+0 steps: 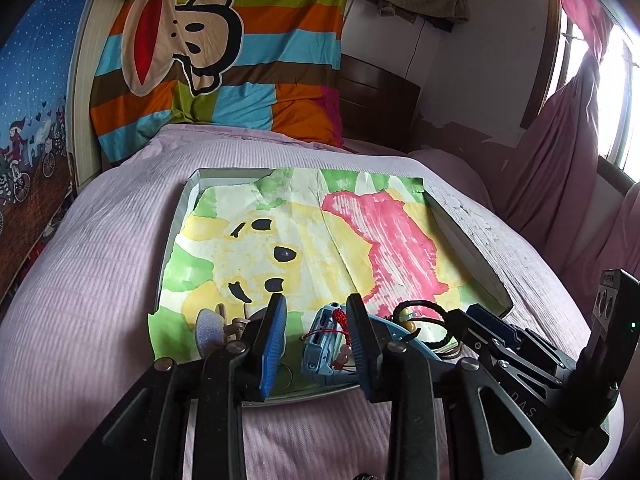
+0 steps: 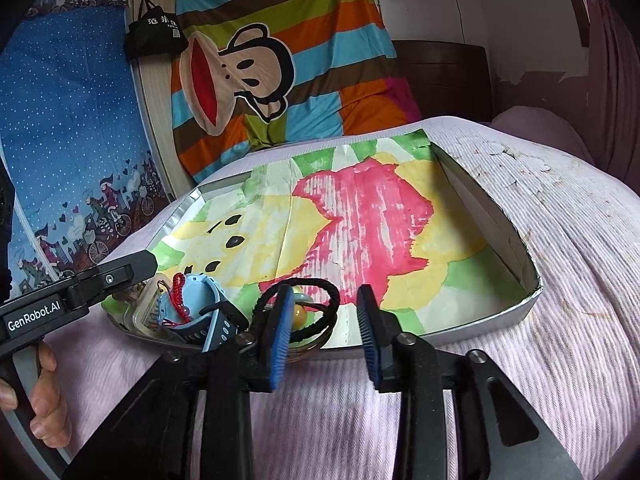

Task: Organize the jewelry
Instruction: 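Move both items over the tray and open both tools to release them, then withdraw both open tools toward the white and striped hair clips, then grasp the white and black-and-white striped hair clips together with the right tool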

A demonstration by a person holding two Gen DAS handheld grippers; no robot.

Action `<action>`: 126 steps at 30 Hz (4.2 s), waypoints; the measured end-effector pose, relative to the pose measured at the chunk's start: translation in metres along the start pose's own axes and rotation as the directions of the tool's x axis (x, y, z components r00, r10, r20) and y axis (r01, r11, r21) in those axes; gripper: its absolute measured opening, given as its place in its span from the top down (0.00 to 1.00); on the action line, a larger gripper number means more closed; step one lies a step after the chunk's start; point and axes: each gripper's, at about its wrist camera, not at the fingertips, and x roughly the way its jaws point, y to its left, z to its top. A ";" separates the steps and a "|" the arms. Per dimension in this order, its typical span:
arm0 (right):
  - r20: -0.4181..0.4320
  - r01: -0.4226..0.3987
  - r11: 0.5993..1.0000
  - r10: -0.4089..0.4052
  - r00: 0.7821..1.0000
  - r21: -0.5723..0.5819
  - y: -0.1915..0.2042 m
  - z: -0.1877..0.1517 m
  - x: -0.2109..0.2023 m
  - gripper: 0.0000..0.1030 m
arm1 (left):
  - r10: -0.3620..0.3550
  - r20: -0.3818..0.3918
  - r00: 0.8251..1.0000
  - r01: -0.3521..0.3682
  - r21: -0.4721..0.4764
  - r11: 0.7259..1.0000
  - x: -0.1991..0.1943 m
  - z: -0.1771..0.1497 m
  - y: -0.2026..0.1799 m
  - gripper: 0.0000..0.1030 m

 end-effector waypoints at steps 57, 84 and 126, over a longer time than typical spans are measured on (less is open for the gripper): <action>0.237 -0.038 0.979 0.086 0.968 -0.202 0.002 -0.082 -0.153 0.01 | 0.070 0.129 0.989 -0.085 0.114 0.990 -0.107 -0.105 0.000 0.00; 0.023 -0.208 0.935 0.223 0.974 -0.286 0.017 -0.093 -0.119 0.45 | -0.075 -0.050 0.996 0.080 0.109 0.991 -0.079 -0.115 0.004 0.41; -0.303 -0.391 0.889 0.314 0.900 -0.240 0.052 -0.100 -0.045 0.92 | -0.174 -0.183 0.968 0.172 -0.025 0.985 -0.043 -0.118 0.019 0.81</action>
